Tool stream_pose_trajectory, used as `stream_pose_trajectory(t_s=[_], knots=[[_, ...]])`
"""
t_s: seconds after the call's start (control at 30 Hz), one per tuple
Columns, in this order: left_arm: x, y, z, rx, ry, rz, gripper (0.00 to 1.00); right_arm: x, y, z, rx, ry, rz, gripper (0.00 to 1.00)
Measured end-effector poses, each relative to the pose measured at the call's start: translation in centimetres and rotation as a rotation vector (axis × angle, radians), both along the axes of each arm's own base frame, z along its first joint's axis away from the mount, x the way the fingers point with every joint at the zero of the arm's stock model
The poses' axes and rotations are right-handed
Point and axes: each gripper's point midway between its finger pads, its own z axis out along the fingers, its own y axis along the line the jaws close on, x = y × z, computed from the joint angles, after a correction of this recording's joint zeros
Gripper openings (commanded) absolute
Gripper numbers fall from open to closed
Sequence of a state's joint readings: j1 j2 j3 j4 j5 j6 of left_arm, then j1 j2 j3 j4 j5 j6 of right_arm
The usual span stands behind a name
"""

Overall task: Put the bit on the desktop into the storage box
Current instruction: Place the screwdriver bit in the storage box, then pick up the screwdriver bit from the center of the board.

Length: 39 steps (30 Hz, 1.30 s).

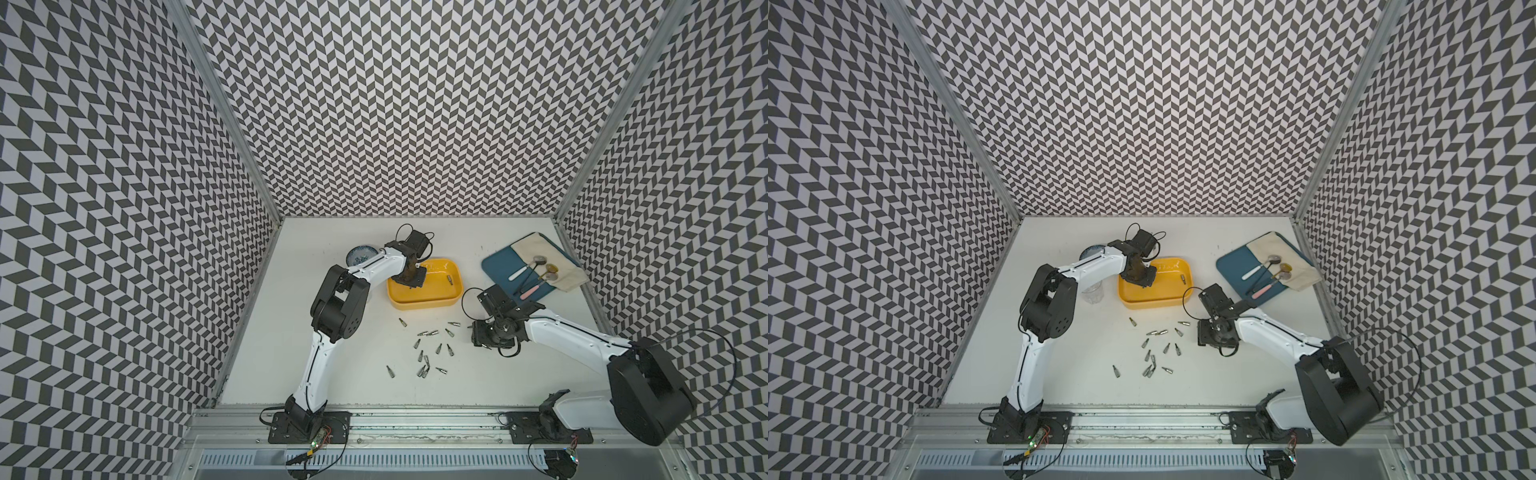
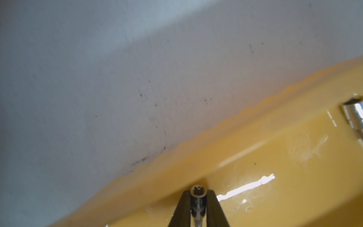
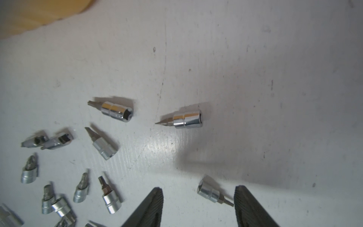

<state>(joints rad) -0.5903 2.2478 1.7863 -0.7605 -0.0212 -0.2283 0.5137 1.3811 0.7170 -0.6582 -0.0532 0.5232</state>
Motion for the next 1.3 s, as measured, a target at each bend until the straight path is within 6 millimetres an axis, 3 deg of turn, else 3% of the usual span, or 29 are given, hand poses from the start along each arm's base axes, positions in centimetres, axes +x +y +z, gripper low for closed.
stream_pose_trajectory(t_s=[0.2,0.5,0.67,0.83,1.0,1.3], knots=[[0.0,0.0,0.1,0.0,-0.001,-0.004,0.34,-0.2,0.0,-0.4,0.002,0.012,0.001,0.6],[0.7,-0.5,2.2,-0.023,-0.037,-0.004,0.37,-0.8,0.2,-1.1,-0.012,0.035,0.016,0.52],[0.9,-0.6,5.0,-0.048,-0.074,-0.004,0.38,-1.0,0.5,-1.1,-0.016,0.036,0.023,0.49],[0.9,-0.6,9.2,-0.087,-0.132,-0.003,0.4,-1.2,0.7,-1.2,-0.018,0.037,0.028,0.47],[-0.2,0.1,12.8,-0.117,-0.172,0.001,0.43,-1.3,0.7,-1.3,-0.024,0.037,0.031,0.41],[-5.6,3.3,15.1,-0.147,-0.159,0.03,0.52,-1.1,0.5,-1.4,-0.048,0.03,0.031,0.32]])
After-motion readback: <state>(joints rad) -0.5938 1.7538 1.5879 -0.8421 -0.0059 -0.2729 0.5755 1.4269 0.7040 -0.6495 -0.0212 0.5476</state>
